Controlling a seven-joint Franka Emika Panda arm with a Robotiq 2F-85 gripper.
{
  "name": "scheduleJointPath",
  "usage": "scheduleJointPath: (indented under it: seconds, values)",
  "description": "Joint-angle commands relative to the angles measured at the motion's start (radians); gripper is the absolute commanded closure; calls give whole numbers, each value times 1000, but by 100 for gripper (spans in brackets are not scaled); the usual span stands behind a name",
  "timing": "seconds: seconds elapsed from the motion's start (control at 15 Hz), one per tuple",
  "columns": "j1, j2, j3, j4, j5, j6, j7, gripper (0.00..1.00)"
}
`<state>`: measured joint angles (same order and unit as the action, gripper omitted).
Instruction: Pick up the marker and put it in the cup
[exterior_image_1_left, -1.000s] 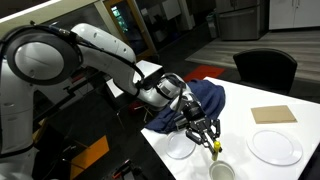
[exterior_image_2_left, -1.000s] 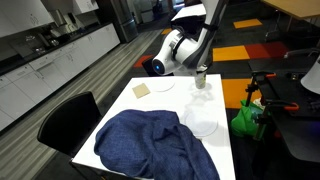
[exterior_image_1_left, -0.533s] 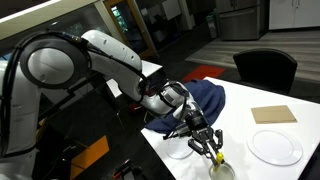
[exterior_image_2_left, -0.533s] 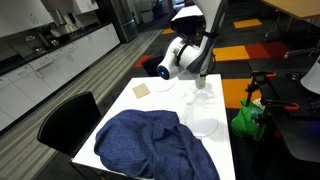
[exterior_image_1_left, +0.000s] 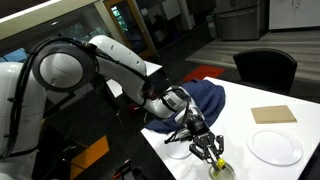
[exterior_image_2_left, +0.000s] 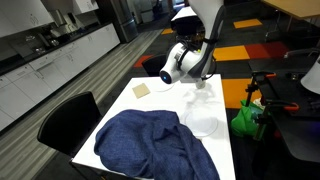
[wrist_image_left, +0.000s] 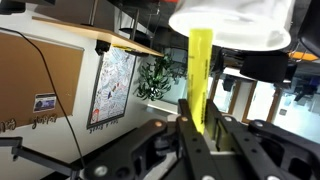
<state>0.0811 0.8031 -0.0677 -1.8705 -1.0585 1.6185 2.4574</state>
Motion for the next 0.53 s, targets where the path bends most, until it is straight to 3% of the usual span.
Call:
scheduleJointPath:
  seconds: [0.0, 0.47]
  values:
    - [-12, 29, 7, 39, -4, 11, 15, 95]
    - [-9, 83, 5, 90, -11, 28, 4, 95]
